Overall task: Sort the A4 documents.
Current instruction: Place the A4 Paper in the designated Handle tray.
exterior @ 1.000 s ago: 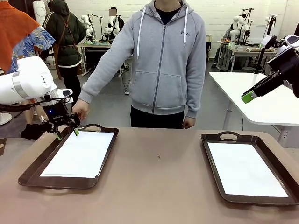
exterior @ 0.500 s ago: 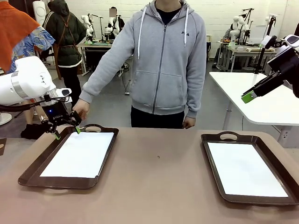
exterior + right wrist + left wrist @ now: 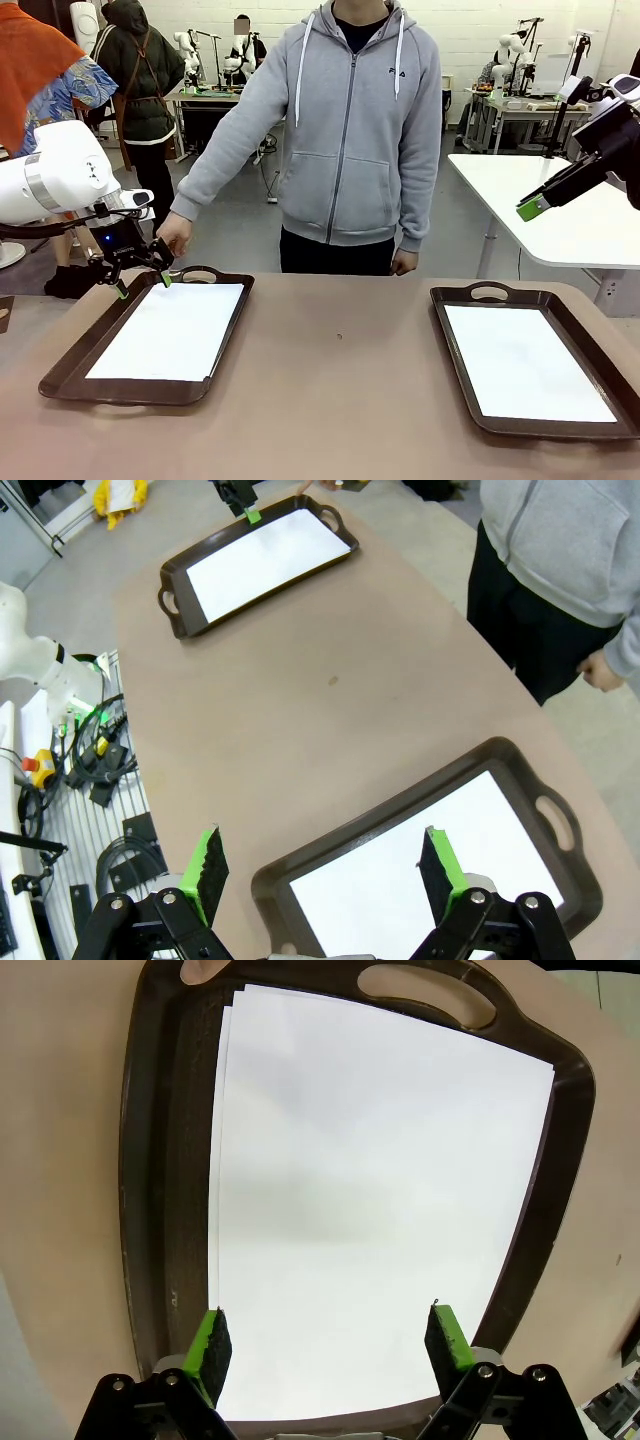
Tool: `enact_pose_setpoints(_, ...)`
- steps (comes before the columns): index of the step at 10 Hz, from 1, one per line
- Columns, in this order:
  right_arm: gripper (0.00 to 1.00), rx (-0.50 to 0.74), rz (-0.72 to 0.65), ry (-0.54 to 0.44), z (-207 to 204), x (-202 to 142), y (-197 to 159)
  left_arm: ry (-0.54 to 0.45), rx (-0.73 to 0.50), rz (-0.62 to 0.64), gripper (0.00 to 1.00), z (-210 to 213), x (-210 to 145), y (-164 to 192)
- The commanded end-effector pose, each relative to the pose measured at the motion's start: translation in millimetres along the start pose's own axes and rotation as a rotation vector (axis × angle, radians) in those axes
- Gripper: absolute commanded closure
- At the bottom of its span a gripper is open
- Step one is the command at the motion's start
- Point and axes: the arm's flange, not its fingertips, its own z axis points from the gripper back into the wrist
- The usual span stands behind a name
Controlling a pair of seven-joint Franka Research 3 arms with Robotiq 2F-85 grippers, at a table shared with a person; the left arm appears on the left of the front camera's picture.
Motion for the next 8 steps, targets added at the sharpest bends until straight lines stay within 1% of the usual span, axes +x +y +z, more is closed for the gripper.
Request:
enact_pose_setpoints(1, 0.0, 0.004, 0.001, -0.003, -1.0, 0.6, 0.2, -0.006, 0.015, -0.011, 0.0, 0.3, 0.7, 0.9)
enact_pose_setpoints(8, 0.0, 0.004, 0.001, -0.003, -1.0, 0.6, 0.2, -0.006, 0.015, -0.011, 0.0, 0.3, 0.7, 0.9)
